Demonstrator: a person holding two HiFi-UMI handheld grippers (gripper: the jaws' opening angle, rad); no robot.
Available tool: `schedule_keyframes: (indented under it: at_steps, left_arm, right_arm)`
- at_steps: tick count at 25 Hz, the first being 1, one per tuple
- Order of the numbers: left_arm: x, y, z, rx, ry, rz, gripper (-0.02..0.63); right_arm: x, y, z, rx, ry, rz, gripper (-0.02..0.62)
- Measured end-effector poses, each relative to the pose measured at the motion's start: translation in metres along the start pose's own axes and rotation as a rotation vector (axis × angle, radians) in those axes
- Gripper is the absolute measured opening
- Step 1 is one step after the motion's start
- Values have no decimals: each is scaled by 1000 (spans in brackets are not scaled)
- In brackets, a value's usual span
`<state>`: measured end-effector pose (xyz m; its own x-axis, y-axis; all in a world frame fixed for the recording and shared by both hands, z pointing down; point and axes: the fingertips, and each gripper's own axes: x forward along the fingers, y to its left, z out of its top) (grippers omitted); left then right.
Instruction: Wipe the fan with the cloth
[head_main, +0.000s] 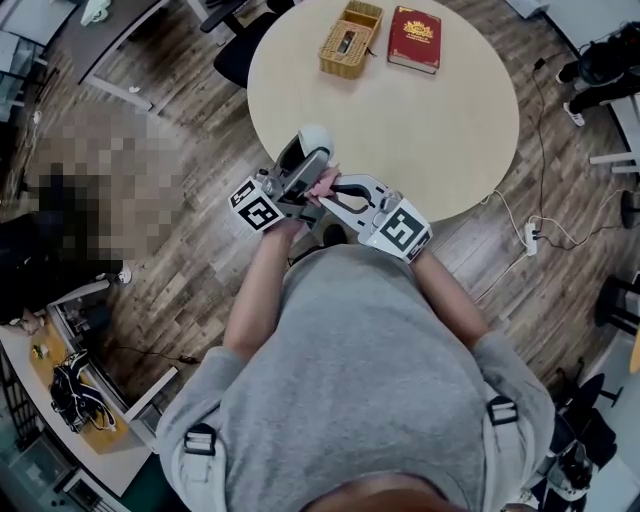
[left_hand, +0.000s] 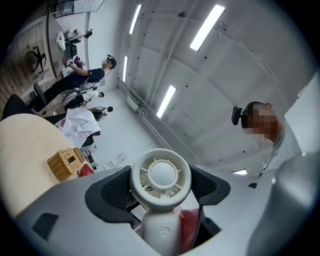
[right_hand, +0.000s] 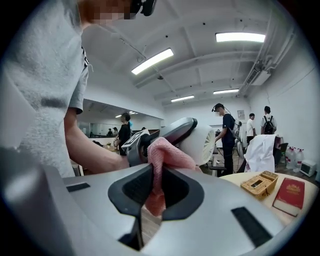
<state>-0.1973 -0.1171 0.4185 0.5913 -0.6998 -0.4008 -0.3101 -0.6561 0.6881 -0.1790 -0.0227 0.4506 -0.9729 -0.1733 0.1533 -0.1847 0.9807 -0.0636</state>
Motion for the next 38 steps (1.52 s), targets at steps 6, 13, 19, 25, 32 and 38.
schedule_keyframes:
  at_steps: [6, 13, 19, 25, 32, 38]
  left_arm:
    - [-9, 1, 27, -91, -122, -55, 371]
    - [-3, -21, 38, -162, -149, -204, 371]
    - [-4, -44, 32, -311, -157, -360, 371]
    - [-5, -44, 19, -293, -99, -364, 371]
    - [-3, -44, -5, -179, 102, -299, 371]
    - [-10, -19, -7, -169, 72, -186, 371]
  right_arm:
    - [-11, -2, -2, 35, -3, -14, 43]
    - [-14, -10, -18, -31, 70, -10, 43]
    - [-19, -25, -13, -54, 66, -68, 42]
    - [-17, -29, -8, -90, 73, -89, 41]
    - [-14, -35, -4, -87, 59, -128, 41]
    - [-15, -37, 3, -76, 42, -139, 40]
